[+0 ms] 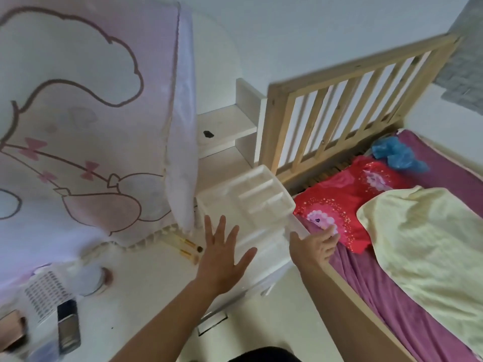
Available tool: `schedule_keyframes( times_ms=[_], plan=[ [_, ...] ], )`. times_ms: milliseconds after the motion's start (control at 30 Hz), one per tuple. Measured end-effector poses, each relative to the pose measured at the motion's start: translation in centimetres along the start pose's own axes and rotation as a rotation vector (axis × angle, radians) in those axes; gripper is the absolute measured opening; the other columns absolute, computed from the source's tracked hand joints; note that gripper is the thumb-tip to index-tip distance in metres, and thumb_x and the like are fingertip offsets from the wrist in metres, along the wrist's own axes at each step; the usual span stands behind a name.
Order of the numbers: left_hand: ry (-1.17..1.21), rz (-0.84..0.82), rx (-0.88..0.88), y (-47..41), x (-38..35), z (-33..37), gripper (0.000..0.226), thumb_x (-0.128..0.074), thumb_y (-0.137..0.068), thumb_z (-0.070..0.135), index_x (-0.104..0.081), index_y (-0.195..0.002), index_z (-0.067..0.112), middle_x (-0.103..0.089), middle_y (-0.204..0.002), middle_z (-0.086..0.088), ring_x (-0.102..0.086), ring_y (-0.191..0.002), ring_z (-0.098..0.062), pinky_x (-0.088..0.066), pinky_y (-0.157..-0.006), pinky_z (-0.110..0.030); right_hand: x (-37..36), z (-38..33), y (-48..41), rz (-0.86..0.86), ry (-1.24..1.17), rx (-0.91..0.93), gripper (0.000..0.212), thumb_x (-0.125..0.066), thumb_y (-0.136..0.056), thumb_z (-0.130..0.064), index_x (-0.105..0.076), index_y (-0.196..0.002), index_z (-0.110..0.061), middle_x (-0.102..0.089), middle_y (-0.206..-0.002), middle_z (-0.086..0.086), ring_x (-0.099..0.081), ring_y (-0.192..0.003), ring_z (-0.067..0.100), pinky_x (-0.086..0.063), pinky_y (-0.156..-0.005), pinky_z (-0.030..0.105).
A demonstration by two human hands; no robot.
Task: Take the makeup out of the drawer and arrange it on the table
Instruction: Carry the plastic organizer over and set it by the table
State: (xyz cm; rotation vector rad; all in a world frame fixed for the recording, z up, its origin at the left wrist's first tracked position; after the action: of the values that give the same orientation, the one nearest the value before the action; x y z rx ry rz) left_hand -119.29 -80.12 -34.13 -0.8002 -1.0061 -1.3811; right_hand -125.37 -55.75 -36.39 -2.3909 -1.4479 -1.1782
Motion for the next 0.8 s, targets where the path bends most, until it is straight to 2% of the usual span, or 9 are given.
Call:
schedule_keyframes(
  times_ms=[100, 167, 233, 300, 367, 467, 567, 667, 800],
  plan=[
    [0.039, -0.059, 0.031, -1.0, 0.2, 0.5, 0.091, -0.020, -0.085, 0.081, -0.011, -0.158, 0.027, 0.027, -0.161, 0.004, 0.052, -0.132, -0.020, -0.016, -0.123, -0.045, -2.2, 3.7, -1.0, -0.233, -0.201, -0.248, 0.077, -0.061, -0.093, -0.026, -0.020, -0.154, -0.003, -0.032, -0.153, 0.025, -0.039, -0.136, 0.043, -0.033, -0.115, 0.052],
    [0.056, -0.085, 0.050, -1.7, 0.1, 0.7, 0.089, -0.021, -0.085, 0.080, -0.017, -0.157, 0.028, 0.025, -0.162, 0.005, 0.053, -0.130, -0.020, -0.014, -0.122, -0.043, -3.2, 4.0, -1.2, -0.336, -0.278, -0.245, 0.059, -0.054, -0.095, -0.025, -0.033, -0.146, -0.003, -0.050, -0.135, 0.023, -0.058, -0.110, 0.039, -0.048, -0.102, 0.056],
    [0.064, -0.087, 0.069, -2.0, 0.0, 0.9, 0.087, -0.022, -0.085, 0.080, -0.024, -0.155, 0.029, 0.019, -0.164, 0.006, 0.054, -0.130, -0.020, -0.012, -0.121, -0.042, -3.5, 3.5, -1.4, -0.367, -0.379, -0.242, 0.053, -0.048, -0.096, -0.032, -0.038, -0.143, -0.010, -0.056, -0.127, 0.015, -0.061, -0.097, 0.030, -0.056, -0.092, 0.053],
    [0.064, -0.060, 0.076, -2.0, 0.1, 0.8, 0.087, -0.021, -0.085, 0.081, -0.029, -0.154, 0.027, 0.011, -0.165, 0.006, 0.052, -0.131, -0.019, -0.016, -0.122, -0.044, -4.6, 2.5, -1.4, -0.462, -0.513, -0.307, 0.059, -0.050, -0.093, -0.055, -0.043, -0.139, -0.020, -0.053, -0.135, 0.004, -0.059, -0.114, 0.028, -0.058, -0.089, 0.043],
    [0.025, -0.050, 0.065, -1.9, 0.2, 0.4, 0.090, -0.020, -0.084, 0.082, -0.031, -0.153, 0.026, 0.005, -0.166, 0.006, 0.051, -0.133, -0.021, -0.016, -0.122, -0.049, -6.0, 1.0, -1.2, -0.573, -0.613, -0.382, 0.090, -0.055, -0.076, -0.080, -0.040, -0.148, -0.028, -0.044, -0.150, -0.001, -0.052, -0.130, 0.028, -0.056, -0.096, 0.044],
    [-0.127, -0.070, 0.029, -1.8, 0.3, 0.3, 0.099, -0.025, -0.078, 0.089, -0.026, -0.155, 0.026, -0.004, -0.166, 0.005, 0.049, -0.134, -0.029, 0.003, -0.118, -0.046, -6.9, -2.2, 0.9, -0.723, -0.615, -0.351, 0.095, -0.040, -0.085, -0.083, -0.017, -0.159, -0.029, -0.020, -0.166, 0.004, -0.030, -0.148, 0.031, -0.034, -0.117, 0.050],
    [-0.287, -0.095, 0.007, -1.9, 0.2, 0.3, 0.100, -0.035, -0.077, 0.088, -0.018, -0.156, 0.029, -0.010, -0.165, 0.004, 0.048, -0.134, -0.036, 0.007, -0.115, -0.042, -8.0, -4.0, 2.2, -0.782, -0.600, -0.329, 0.091, -0.031, -0.088, -0.082, -0.012, -0.160, -0.028, -0.015, -0.167, 0.005, -0.023, -0.150, 0.034, -0.027, -0.121, 0.051],
    [-0.382, -0.077, -0.010, -2.3, -0.1, 0.2, 0.081, -0.048, -0.088, 0.067, -0.022, -0.155, 0.031, -0.020, -0.163, -0.001, 0.034, -0.140, -0.046, -0.011, -0.120, -0.050, -8.3, -3.5, 2.2, -0.738, -0.601, -0.345, 0.093, -0.031, -0.087, -0.084, -0.017, -0.159, -0.027, -0.022, -0.165, 0.003, -0.029, -0.148, 0.036, -0.028, -0.120, 0.051],
    [-0.388, 0.050, -0.005, -2.8, -0.1, -0.2, 0.057, -0.070, -0.085, 0.028, -0.053, -0.139, 0.026, -0.054, -0.142, -0.007, -0.004, -0.144, -0.055, -0.048, -0.096, -0.058, -8.3, -0.6, 0.9, -0.657, -0.738, -0.435, 0.064, -0.036, -0.102, -0.060, -0.043, -0.147, -0.015, -0.042, -0.151, 0.013, -0.047, -0.133, 0.031, -0.042, -0.110, 0.048]
  ],
)
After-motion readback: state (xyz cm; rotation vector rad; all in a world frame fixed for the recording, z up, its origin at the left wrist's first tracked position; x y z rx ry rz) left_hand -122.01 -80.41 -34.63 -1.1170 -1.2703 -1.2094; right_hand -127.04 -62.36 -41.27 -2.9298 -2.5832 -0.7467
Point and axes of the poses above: each hand's wrist, its own y-axis away from the middle knuckle, its own x-axis out of the back of the hand, z = x × y, the point moved 9 cm from there along -y, towards the middle knuckle
